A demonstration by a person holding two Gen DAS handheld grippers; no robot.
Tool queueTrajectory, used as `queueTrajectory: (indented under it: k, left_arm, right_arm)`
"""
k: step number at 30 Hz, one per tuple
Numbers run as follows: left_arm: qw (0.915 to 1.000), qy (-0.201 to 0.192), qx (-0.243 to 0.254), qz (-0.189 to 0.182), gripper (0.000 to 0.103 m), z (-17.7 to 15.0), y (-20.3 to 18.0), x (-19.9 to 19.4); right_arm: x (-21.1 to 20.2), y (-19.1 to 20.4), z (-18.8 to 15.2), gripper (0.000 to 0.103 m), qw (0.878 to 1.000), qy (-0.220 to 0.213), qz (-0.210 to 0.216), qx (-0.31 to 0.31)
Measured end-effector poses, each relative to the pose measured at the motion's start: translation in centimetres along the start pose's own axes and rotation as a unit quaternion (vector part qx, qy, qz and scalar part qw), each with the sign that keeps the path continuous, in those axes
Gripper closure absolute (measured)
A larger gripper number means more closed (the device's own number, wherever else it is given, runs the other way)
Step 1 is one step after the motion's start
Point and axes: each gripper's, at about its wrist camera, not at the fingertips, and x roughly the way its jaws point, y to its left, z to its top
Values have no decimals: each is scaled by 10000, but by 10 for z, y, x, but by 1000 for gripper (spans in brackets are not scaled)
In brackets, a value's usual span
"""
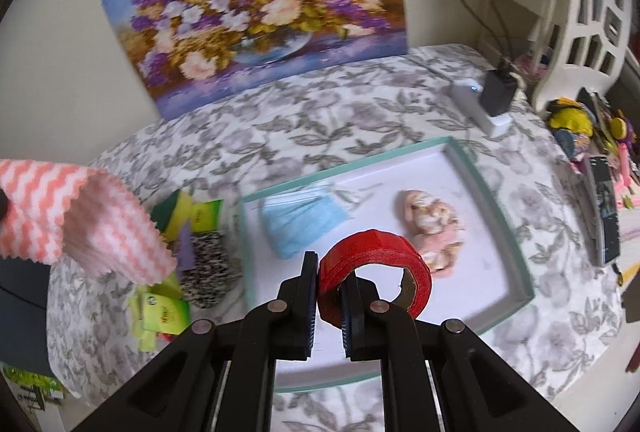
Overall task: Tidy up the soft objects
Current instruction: 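Carry the striped cloth and red tape roll into the tray and release both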
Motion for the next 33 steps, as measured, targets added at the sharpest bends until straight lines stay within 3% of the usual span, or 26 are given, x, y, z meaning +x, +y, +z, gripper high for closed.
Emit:
queueTrajectory:
  k: [7, 16, 33]
  left_arm:
    - [9984, -85, 548, -62, 94, -6, -55, -4]
    - [9928, -39, 1102, -465, 94, -26, -116, -1]
    - [9841, 1076, 1341, -453, 94, -69, -150, 88]
  right_arm:
    - [0, -38, 1, 93, 9995, -8, -267, 156]
    - [3, -72, 0, 92, 9989, 49, -234, 392]
    - [59, -95, -12, 92, 9942, 841, -422, 512]
